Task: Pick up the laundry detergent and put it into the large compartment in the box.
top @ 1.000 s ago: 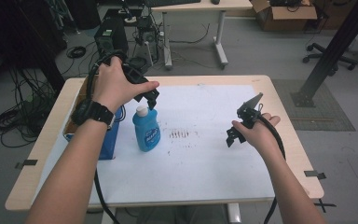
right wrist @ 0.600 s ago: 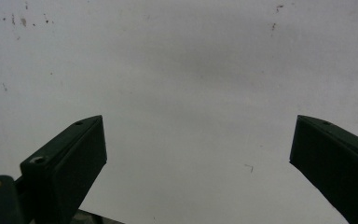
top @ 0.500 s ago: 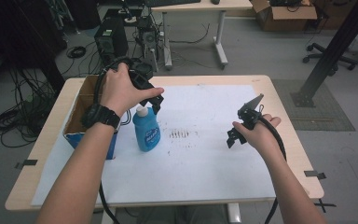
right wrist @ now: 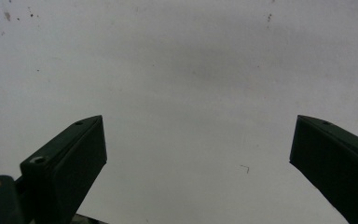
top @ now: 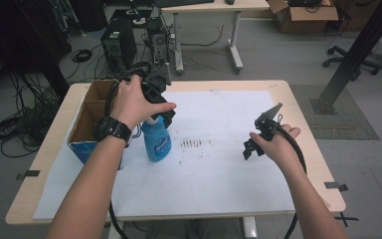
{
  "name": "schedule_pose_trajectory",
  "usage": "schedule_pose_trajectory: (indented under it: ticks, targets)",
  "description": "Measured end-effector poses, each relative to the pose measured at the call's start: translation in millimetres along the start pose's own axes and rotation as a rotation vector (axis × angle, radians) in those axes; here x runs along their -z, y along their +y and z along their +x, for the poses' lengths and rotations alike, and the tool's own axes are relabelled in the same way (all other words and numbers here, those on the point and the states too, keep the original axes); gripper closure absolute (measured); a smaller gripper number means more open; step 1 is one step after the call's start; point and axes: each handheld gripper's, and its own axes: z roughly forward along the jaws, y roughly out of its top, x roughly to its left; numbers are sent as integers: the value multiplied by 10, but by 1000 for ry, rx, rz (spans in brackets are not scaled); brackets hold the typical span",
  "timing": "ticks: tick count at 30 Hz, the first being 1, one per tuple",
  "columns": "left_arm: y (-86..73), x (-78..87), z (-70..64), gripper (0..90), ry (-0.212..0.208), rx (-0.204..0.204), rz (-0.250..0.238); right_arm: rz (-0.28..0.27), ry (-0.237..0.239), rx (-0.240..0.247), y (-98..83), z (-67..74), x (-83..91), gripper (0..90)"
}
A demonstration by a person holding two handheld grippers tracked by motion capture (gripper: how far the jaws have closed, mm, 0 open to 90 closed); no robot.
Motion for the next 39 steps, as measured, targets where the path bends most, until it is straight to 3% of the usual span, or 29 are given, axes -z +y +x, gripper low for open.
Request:
schedule_pose_trajectory:
  ticks: [22,30,39]
  targets:
    - [-14,-318,43,50,-21,-46,23,6,2,0,-8,-28,-78,39]
    - [-12,-359,40,57,-15,-85,24,10,2,0,-13,-22,-93,39]
    - [-22,-428,58,61,-14,-95,32,9,3,6,-8,-4,-110,38]
